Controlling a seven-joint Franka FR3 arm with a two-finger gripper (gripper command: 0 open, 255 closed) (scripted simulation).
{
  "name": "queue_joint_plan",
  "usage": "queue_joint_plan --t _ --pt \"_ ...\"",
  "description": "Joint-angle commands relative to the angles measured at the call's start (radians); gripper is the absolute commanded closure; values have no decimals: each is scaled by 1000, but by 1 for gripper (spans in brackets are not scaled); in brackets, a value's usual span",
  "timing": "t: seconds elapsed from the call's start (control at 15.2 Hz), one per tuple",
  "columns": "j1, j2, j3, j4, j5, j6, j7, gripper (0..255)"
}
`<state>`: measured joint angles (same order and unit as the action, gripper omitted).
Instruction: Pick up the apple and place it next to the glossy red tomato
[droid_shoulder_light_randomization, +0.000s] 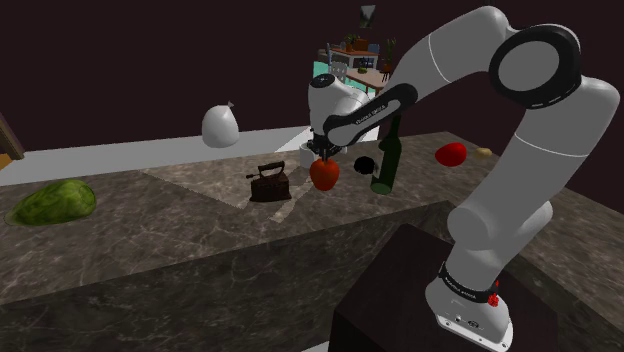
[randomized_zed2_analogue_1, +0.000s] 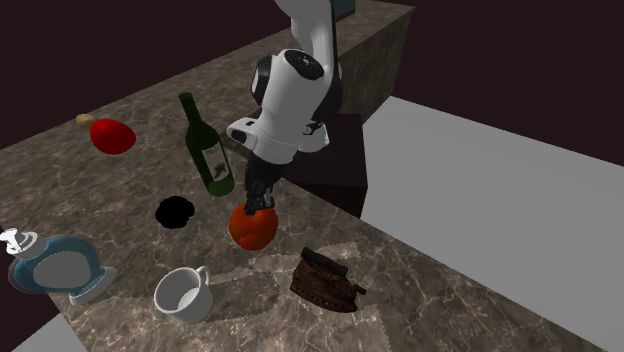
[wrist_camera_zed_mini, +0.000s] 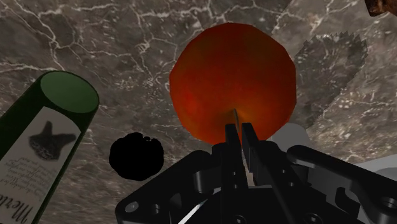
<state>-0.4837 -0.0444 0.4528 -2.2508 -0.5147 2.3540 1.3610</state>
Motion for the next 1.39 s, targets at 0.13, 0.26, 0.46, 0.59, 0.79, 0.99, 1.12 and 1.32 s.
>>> queue_joint_plan --t 0.13,0.26,0.46,0.59,0.79,0.99,1.12,1.32 --pt "1 -8 0 5 10 -10 -11 255" --pt "2 -23 -1 17 30 -30 -31 255" --pt "5 -43 -3 36 57 -62 -60 255" --pt "7 -56 -4 49 73 -83 -77 255" --pt "9 -73 -6 72 95 -116 -103 255" --pt "12 -88 -9 96 114 -150 -126 255" --pt "13 -97 -10 114 125 -173 -140 255" --pt "15 -108 -13 142 140 -207 -161 255"
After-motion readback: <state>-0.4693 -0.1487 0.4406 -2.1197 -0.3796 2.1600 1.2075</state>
